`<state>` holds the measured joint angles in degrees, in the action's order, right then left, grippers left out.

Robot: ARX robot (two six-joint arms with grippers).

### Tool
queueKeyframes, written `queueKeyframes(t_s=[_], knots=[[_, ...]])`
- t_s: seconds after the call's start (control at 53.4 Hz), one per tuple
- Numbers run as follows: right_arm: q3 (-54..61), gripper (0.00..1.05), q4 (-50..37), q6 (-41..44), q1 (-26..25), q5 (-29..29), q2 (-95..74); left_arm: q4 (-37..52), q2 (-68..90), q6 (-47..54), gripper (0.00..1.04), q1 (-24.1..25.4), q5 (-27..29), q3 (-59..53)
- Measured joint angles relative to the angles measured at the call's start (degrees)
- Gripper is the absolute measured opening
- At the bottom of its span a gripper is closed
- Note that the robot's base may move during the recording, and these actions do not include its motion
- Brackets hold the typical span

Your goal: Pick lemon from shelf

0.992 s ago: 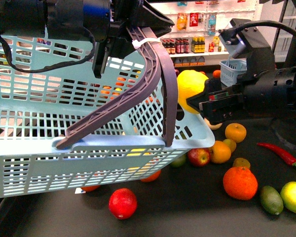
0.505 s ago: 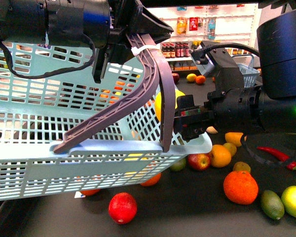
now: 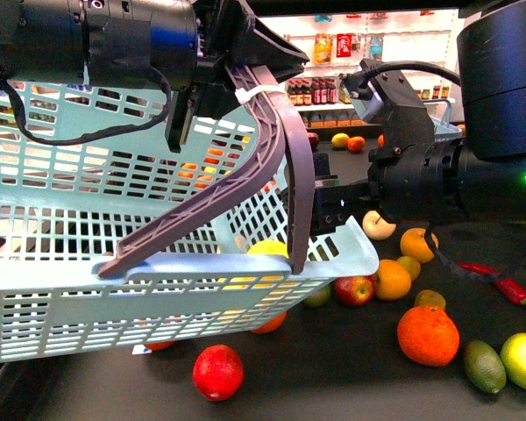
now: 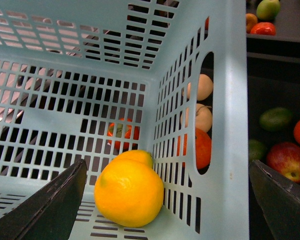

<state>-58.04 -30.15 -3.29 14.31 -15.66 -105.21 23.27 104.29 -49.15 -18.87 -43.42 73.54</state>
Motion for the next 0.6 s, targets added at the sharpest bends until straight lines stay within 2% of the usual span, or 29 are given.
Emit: queueKeyframes(t_s=[0.262,0.468,0.599], knots=[[3.3,0.97,1.7,-1.4,-4.9,4.0,8.6,0.0,0.0,0.0,0.06,0.0,0.0,0.0],[14.6,0.97,2.4,1.0,-10.0,8.4,24.4,0.0,0.0,0.0,0.06,0.0,0.1,0.0],[22.1,0.97,6.1,2.1,-12.9,8.0,36.7,0.0,0.0,0.0,0.06,0.0,0.0,0.0]])
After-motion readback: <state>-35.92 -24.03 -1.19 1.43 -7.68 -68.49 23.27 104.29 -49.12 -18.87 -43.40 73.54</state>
